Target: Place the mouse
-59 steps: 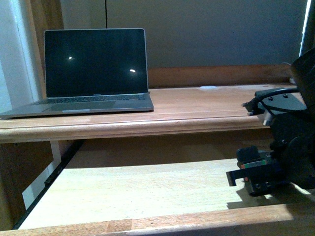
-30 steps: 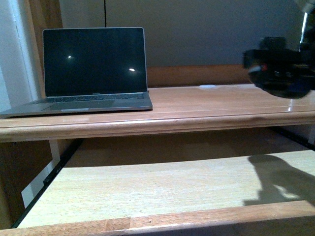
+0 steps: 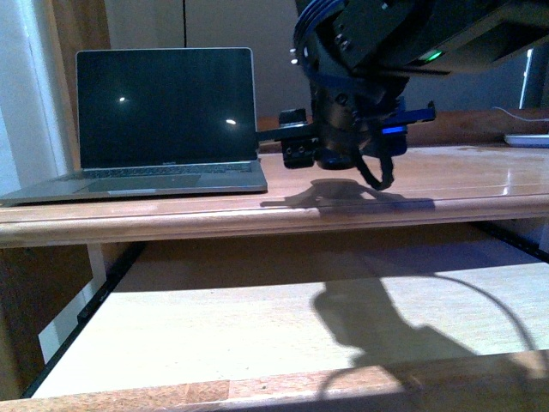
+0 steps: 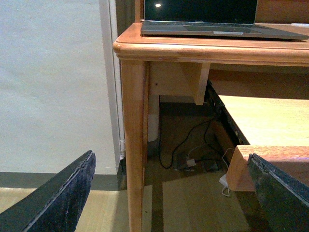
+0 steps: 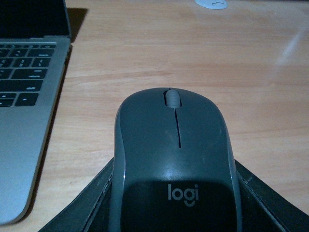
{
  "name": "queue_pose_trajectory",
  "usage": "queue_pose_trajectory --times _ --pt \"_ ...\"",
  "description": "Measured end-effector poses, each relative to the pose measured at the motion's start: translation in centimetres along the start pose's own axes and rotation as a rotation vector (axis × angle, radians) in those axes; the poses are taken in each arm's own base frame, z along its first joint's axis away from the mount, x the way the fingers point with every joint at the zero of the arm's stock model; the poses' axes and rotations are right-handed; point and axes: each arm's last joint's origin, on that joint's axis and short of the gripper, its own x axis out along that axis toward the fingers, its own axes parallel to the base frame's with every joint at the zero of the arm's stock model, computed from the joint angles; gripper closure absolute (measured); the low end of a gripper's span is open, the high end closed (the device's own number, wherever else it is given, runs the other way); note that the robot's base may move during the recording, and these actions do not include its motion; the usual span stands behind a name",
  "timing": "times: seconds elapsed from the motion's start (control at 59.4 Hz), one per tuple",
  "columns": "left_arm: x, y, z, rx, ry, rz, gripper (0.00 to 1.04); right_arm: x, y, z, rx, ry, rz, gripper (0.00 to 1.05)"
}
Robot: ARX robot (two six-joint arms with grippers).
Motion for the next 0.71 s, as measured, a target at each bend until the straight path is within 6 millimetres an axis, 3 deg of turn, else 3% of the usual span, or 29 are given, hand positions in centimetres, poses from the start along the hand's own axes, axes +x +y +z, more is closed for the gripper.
queue_pose_trajectory --times 0.168,0.37,0.606,0.707 --pt "0.0 0.0 0.0 0.000 0.000 0.000 0.08 1.9 1.4 -1.1 -0.031 0.008 -0.039 0.50" --pt "0.0 0.0 0.0 0.000 0.000 0.000 0.08 2.6 1.4 -1.4 -0.038 -0.006 -0.068 0.50" --pt "0.0 0.0 0.0 0.000 0.000 0.000 0.08 3.2 0.0 -2.2 0.039 -0.061 -0.042 0.07" --pt "0.0 0.0 0.0 0.000 0.000 0.000 0.08 2.1 -1.9 -1.5 0.114 -0.112 -0.002 0.08"
